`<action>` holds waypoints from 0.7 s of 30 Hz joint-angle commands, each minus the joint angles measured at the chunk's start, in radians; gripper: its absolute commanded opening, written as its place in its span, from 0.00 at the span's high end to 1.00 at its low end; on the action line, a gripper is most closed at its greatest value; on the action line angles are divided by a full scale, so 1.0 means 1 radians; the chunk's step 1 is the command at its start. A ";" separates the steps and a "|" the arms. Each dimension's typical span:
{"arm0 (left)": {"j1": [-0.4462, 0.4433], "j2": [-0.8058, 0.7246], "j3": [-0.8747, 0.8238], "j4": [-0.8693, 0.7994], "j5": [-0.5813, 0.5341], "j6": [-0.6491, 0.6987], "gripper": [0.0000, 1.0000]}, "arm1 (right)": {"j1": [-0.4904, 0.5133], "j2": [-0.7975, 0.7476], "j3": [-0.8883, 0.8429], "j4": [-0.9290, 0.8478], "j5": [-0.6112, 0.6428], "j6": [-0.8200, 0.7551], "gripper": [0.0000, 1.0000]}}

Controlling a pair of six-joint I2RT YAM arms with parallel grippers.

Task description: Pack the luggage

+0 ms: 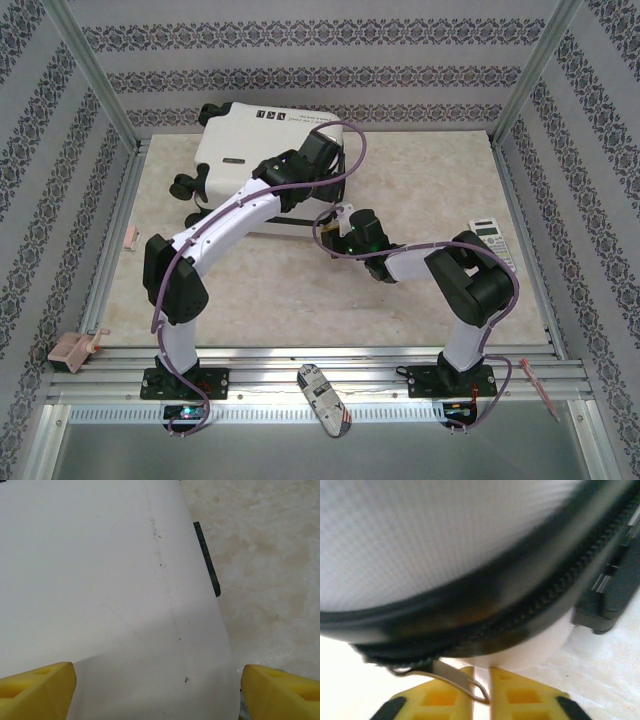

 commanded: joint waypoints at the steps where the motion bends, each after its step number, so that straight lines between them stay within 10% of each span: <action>1: -0.001 0.042 0.034 -0.045 -0.054 -0.015 0.14 | 0.012 -0.015 0.045 0.089 -0.008 0.008 0.97; 21: -0.002 0.117 0.074 -0.061 -0.121 -0.029 0.12 | 0.012 -0.058 0.036 0.048 -0.062 -0.033 0.83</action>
